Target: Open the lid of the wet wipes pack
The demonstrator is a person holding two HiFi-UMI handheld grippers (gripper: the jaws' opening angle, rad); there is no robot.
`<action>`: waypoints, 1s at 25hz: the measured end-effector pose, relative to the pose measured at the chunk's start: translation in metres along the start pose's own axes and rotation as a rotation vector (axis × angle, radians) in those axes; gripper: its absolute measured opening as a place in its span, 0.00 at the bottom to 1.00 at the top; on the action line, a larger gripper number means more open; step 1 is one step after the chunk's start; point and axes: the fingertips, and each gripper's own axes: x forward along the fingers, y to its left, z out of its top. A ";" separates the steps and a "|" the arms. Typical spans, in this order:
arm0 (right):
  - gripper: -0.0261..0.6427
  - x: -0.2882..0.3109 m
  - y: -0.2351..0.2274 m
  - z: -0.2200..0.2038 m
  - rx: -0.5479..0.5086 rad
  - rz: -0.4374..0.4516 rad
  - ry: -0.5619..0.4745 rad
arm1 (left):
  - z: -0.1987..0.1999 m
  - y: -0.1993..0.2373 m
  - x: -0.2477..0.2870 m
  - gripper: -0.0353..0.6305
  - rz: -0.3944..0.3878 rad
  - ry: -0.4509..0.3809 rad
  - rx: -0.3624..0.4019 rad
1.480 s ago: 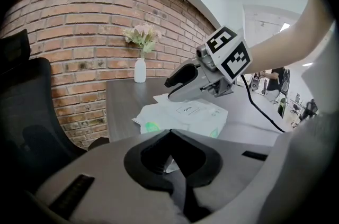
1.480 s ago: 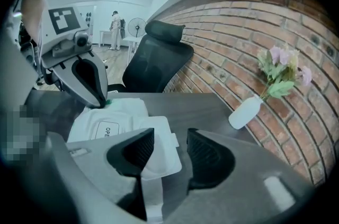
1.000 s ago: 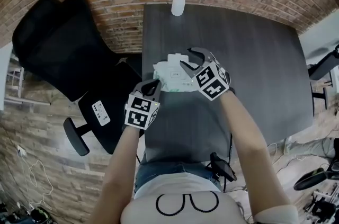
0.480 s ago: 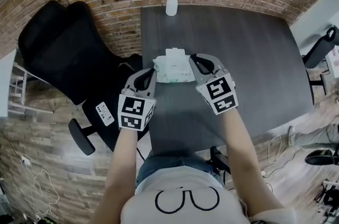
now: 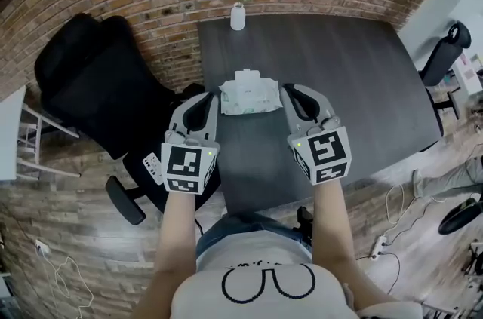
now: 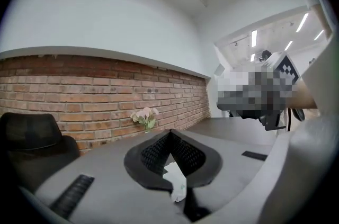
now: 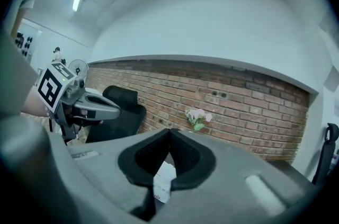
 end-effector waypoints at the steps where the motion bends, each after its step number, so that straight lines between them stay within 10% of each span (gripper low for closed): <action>1: 0.04 -0.005 0.000 0.004 0.002 -0.013 -0.009 | 0.005 0.000 -0.004 0.05 0.002 -0.013 0.013; 25: 0.04 -0.048 0.013 0.011 0.035 -0.049 -0.026 | 0.048 0.002 -0.035 0.05 0.004 -0.134 -0.003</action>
